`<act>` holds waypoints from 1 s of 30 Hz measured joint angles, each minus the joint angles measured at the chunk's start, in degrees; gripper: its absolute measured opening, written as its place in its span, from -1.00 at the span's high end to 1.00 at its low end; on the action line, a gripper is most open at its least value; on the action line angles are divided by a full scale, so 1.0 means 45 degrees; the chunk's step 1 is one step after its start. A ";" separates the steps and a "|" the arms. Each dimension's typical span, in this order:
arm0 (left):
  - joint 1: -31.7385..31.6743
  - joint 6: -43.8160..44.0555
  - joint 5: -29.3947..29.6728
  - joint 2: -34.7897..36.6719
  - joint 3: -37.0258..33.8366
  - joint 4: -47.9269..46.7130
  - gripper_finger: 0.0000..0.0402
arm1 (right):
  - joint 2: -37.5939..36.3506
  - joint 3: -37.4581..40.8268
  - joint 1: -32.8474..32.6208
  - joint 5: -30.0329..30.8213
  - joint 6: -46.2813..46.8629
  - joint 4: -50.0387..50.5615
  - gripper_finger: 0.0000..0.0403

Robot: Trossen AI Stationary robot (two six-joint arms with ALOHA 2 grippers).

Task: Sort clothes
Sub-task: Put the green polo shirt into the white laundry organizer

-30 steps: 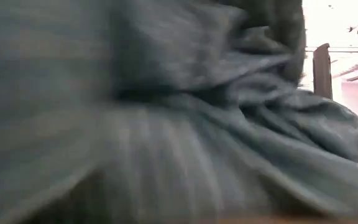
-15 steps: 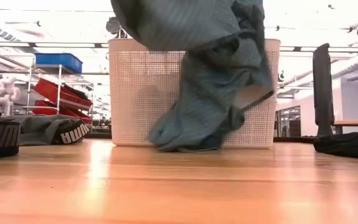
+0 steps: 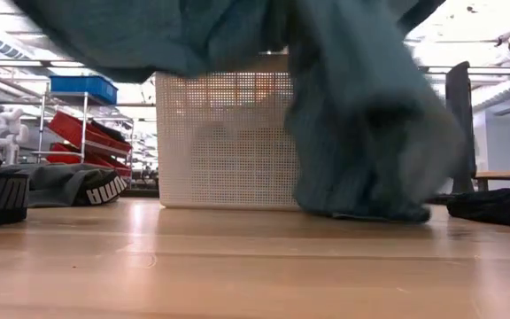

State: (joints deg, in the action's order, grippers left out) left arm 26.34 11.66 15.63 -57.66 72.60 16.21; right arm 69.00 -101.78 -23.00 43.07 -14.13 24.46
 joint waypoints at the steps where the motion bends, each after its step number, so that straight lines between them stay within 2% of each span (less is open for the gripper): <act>1: -0.0016 -0.0002 0.0038 -0.0022 -0.0014 -0.0035 0.89 | 0.0083 0.0019 0.0000 0.0080 -0.0468 -0.0512 1.00; 4: -0.0019 -0.0003 0.0069 0.0122 0.0003 0.0274 0.89 | 0.0009 0.0007 0.0010 0.0111 -0.2064 -0.3120 1.00; 6: -0.0018 -0.0007 0.0071 0.0208 0.0015 0.0410 0.89 | -0.0079 -0.0047 0.0005 -0.0243 -0.2271 -0.3810 1.00; 9: -0.0013 -0.0048 -0.0133 0.0248 0.0015 0.0402 0.89 | -0.0012 -0.0059 0.0005 -0.0783 -0.1599 -0.2697 1.00; 12: -0.0003 -0.0684 0.0005 0.0287 0.0010 0.0483 0.89 | 0.0215 0.0027 0.0056 -0.0578 -0.1432 -0.1750 1.00; 16: -0.0290 -0.1862 0.1033 0.0628 0.0316 0.0821 0.89 | 0.0143 -0.0010 0.0674 -0.0363 -0.1959 -0.2661 1.00; 21: -0.0670 -0.2669 0.0826 0.0880 0.1144 0.0703 0.89 | 0.0157 -0.0018 0.1324 -0.0968 -0.1730 -0.2620 1.00; 25: -0.0649 -0.2428 -0.0072 0.0820 0.1562 0.0254 0.89 | 0.0195 0.0008 0.1240 -0.1901 -0.0518 -0.1640 1.00; 30: -0.0174 -0.0569 -0.0971 -0.0094 0.1525 -0.0620 0.89 | 0.0130 -0.0021 -0.0047 -0.2223 0.2143 0.1603 1.00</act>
State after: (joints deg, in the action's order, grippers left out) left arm 25.56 9.10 11.26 -58.08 79.46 13.41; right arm 69.59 -101.88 -23.22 33.07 -4.48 31.67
